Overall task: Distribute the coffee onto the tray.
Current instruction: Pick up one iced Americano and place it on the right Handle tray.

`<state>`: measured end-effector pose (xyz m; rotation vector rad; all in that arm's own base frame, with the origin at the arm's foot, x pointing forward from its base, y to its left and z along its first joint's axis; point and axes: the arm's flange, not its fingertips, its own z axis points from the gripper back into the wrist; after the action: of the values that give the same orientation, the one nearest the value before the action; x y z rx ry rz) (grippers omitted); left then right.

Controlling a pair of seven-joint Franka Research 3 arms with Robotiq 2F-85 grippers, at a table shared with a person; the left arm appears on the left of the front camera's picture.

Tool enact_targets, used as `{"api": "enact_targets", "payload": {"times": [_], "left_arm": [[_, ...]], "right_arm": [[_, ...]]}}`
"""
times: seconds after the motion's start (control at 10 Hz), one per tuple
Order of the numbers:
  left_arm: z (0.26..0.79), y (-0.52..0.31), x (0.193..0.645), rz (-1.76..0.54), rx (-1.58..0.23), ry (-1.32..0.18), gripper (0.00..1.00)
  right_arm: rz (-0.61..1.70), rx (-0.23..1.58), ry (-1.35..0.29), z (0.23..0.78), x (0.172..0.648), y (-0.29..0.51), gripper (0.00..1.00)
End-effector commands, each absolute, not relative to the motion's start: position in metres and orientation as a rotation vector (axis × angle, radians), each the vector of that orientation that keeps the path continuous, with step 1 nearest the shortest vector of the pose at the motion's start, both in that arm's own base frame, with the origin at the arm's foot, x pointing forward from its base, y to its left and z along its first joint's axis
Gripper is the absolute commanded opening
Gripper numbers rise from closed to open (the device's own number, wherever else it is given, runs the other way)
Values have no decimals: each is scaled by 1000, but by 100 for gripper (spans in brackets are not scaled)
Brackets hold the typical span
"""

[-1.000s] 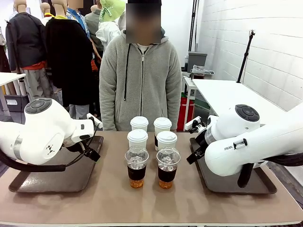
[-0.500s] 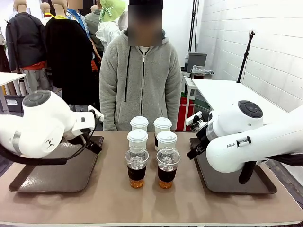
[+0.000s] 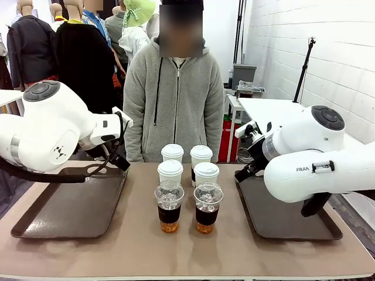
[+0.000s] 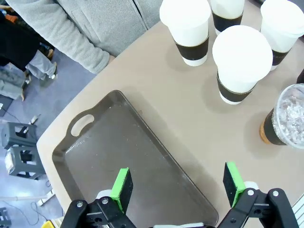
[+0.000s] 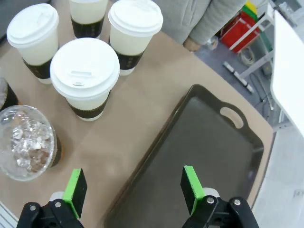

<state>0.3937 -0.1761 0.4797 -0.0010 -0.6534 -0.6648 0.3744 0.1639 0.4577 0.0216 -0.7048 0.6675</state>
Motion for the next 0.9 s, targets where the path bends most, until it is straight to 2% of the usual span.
{"api": "enact_targets", "payload": {"times": [0.0, 0.5, 0.8], "left_arm": [[480, -171, 391, -662, 30, -651, 100], [501, -152, 390, -822, -74, -687, 100], [504, -139, 395, -950, -249, -687, 100]], "right_arm": [[693, 25, -703, 458, 365, 159, 100], [752, 119, -774, 482, 346, 143, 100], [803, 220, -814, 494, 342, 127, 100]]}}
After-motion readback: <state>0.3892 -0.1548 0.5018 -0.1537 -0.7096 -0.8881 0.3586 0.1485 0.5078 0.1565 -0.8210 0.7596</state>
